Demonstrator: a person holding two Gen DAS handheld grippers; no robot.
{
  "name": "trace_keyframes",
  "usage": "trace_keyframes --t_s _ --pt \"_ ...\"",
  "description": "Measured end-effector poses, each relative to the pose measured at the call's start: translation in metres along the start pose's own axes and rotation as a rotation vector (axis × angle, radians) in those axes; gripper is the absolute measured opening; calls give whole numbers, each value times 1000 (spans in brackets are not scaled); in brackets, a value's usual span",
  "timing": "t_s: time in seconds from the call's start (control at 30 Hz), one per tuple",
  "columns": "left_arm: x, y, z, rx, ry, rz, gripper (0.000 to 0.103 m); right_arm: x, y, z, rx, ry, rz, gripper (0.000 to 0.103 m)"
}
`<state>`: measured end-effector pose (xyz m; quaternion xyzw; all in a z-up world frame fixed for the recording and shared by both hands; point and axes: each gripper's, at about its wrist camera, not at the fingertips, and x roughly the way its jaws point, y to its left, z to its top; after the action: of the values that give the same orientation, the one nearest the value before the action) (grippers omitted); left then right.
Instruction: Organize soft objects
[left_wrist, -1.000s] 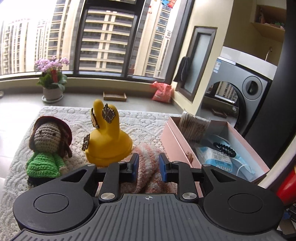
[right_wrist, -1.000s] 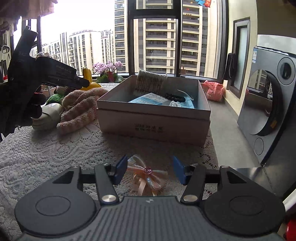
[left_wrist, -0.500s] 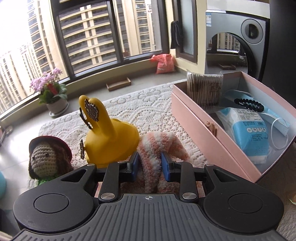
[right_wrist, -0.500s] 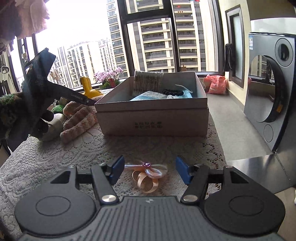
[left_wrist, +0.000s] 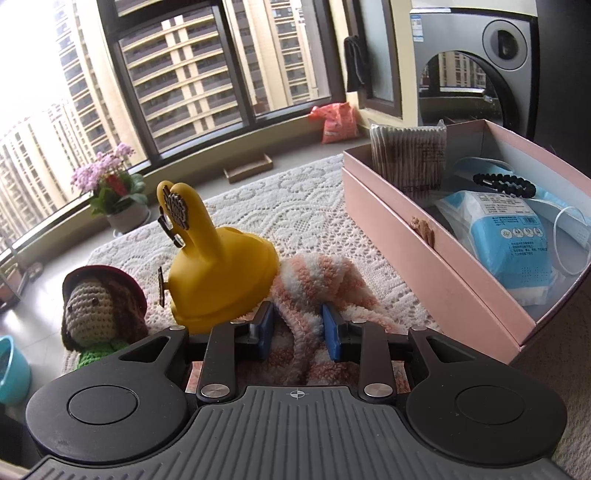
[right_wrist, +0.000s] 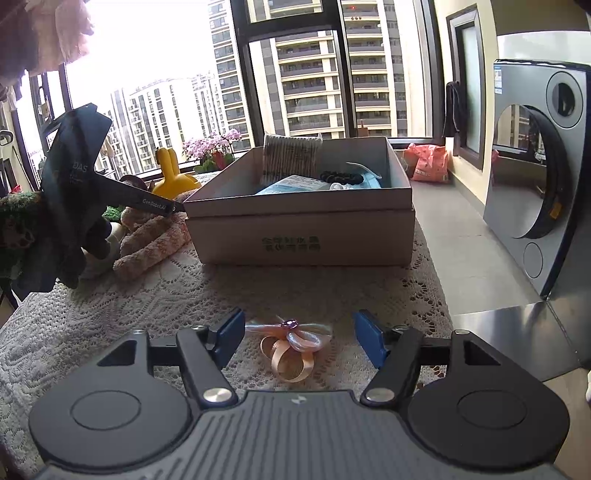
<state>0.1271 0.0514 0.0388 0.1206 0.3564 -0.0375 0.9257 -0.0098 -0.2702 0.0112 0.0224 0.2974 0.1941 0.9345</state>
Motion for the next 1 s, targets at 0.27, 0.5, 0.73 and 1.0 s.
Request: trace_keyframes --t_s 0.27,0.5,0.73,1.0 --pt "-13 10 0 52 45 -49 31 0 0 0 4 -5 0 68" --pt "-16 -4 -9 162 48 -29 33 0 2 -1 -1 -4 -8 68" --pt "-10 13 -6 21 -6 -63 11 0 0 -1 10 -4 -4 69" --pt "-95 -4 -51 90 -152 -161 10 -2 1 0 -6 -3 1 69"
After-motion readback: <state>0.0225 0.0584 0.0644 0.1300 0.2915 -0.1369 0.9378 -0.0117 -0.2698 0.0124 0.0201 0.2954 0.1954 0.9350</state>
